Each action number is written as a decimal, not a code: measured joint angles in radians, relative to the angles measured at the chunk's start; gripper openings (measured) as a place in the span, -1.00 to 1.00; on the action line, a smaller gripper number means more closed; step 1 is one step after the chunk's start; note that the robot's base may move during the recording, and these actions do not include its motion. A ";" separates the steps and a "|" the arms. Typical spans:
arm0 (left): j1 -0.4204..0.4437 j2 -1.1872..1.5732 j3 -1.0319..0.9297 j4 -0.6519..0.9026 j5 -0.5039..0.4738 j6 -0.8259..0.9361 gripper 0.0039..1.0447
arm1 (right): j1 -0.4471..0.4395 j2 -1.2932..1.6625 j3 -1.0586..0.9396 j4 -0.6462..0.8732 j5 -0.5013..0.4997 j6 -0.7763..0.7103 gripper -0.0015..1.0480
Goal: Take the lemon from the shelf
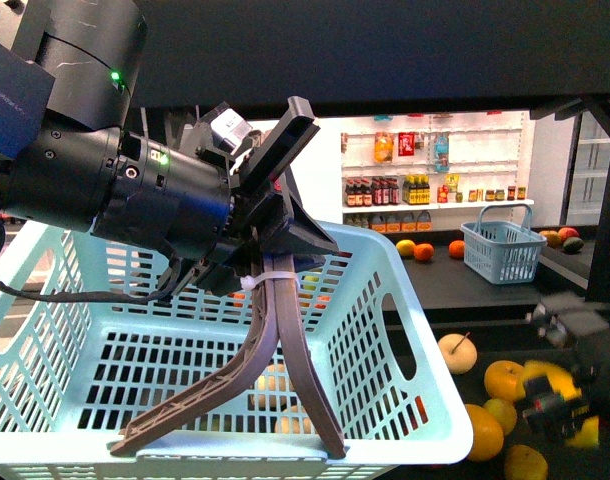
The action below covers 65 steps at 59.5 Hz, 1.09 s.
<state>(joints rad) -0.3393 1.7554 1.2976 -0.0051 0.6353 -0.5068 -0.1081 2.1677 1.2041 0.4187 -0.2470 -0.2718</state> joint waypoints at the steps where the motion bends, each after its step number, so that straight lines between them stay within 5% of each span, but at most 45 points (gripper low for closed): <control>1: 0.000 0.000 0.000 0.000 0.000 0.000 -0.73 | 0.002 -0.020 -0.005 -0.003 -0.007 0.006 0.24; 17: 0.000 0.000 0.000 0.000 -0.001 0.000 -0.73 | 0.119 -0.328 -0.014 -0.108 -0.082 0.163 0.24; 42: 0.000 0.000 0.000 0.000 0.000 0.001 -0.73 | 0.376 -0.320 -0.056 -0.097 0.018 0.200 0.24; 58: 0.000 0.000 0.000 0.000 0.001 0.001 -0.74 | 0.372 -0.308 -0.065 -0.040 0.011 0.237 0.93; 65: -0.002 0.001 0.000 -0.003 -0.002 0.002 -0.74 | 0.333 -0.310 -0.065 -0.006 -0.012 0.291 0.95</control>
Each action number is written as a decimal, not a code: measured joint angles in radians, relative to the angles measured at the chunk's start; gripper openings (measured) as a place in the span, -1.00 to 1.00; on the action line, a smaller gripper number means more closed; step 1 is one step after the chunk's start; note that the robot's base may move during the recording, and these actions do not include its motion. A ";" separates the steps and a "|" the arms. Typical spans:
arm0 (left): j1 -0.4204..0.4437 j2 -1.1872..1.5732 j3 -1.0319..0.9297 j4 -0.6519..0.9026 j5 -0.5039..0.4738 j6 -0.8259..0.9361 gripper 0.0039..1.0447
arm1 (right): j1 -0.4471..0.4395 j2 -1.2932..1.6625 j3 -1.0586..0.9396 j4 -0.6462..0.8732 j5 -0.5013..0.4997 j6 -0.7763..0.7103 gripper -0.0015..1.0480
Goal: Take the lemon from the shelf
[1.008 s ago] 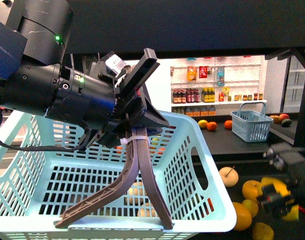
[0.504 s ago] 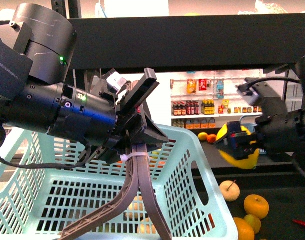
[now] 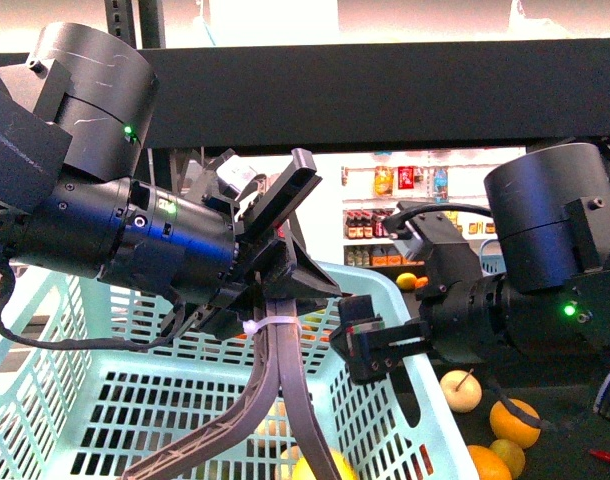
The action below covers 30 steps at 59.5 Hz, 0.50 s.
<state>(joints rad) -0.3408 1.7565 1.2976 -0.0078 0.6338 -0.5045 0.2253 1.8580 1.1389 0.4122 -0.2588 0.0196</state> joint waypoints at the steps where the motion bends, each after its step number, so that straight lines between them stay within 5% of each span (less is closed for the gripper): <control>1: 0.000 0.000 0.000 0.000 0.002 0.000 -0.74 | -0.012 -0.002 0.000 0.009 -0.007 0.016 0.95; 16: 0.000 0.000 0.000 0.000 -0.005 0.002 -0.74 | -0.179 -0.058 -0.020 0.066 -0.076 0.146 0.95; 30: 0.000 0.000 0.000 0.000 0.001 0.002 -0.74 | -0.346 0.013 -0.095 0.068 0.013 0.048 0.95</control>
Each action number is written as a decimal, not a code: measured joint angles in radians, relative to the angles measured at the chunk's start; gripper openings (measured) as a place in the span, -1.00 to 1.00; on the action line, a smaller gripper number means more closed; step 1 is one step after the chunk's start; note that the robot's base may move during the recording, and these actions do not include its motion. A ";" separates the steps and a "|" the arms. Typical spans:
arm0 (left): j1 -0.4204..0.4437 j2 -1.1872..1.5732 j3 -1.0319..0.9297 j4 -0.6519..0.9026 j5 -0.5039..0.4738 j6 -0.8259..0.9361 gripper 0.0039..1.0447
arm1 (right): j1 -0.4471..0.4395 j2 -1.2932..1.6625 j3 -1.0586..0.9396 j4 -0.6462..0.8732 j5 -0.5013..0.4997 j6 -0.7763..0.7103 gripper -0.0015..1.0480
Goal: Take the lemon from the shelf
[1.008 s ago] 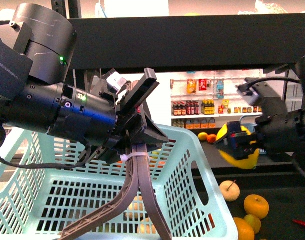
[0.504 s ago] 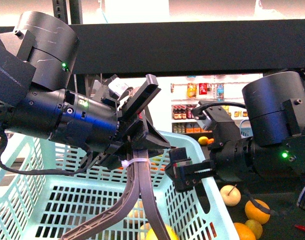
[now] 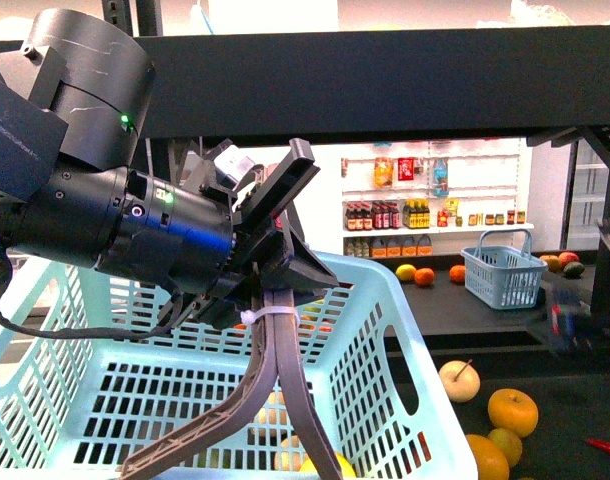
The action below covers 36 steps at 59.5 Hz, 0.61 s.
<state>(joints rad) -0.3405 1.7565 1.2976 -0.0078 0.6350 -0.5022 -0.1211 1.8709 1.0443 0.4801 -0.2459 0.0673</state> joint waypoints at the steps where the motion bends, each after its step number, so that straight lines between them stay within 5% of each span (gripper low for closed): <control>1: 0.000 0.000 0.000 0.000 0.000 0.000 -0.74 | -0.009 0.017 -0.012 0.004 0.006 -0.013 0.95; 14: 0.000 0.000 0.000 0.000 -0.001 0.000 -0.74 | 0.005 0.243 -0.100 0.051 0.038 -0.169 0.95; 36: 0.000 0.000 0.000 0.000 -0.003 0.000 -0.74 | 0.219 0.473 -0.012 0.090 0.072 -0.165 0.95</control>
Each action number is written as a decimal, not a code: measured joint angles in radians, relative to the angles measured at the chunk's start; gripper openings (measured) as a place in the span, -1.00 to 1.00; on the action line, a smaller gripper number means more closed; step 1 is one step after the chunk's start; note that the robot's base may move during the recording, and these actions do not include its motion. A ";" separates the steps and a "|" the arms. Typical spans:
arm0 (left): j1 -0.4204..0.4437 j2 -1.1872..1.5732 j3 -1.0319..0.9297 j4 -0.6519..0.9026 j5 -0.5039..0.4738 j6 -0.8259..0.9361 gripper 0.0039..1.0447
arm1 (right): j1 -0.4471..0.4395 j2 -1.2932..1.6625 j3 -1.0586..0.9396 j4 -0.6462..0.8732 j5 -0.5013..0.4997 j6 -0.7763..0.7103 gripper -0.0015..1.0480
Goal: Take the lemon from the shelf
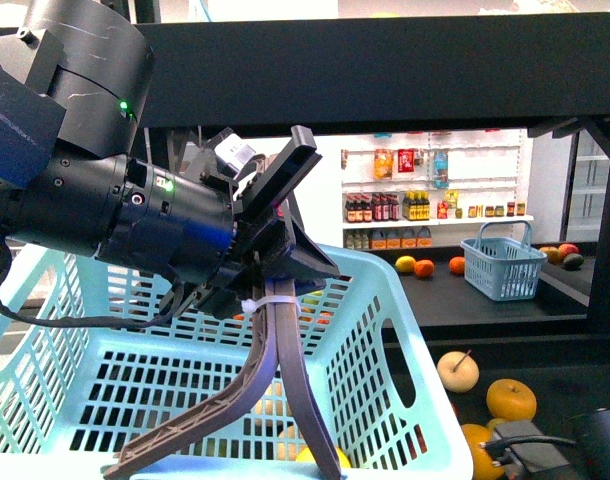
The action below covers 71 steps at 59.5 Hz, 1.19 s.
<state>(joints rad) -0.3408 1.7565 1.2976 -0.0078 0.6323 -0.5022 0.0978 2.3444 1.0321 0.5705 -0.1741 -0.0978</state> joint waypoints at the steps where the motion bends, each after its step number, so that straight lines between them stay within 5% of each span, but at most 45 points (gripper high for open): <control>1: 0.000 0.000 0.000 0.000 0.000 0.000 -0.74 | 0.011 0.011 0.009 0.002 0.003 0.003 0.95; 43: 0.000 0.000 0.000 0.000 0.001 0.000 -0.74 | 0.156 0.320 0.408 -0.180 0.134 0.093 0.95; 71: 0.000 0.000 0.000 0.000 0.000 0.000 -0.74 | 0.169 0.479 0.658 -0.277 0.251 0.113 0.95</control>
<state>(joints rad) -0.3408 1.7565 1.2976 -0.0078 0.6319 -0.5018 0.2665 2.8231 1.6905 0.2932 0.0765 0.0154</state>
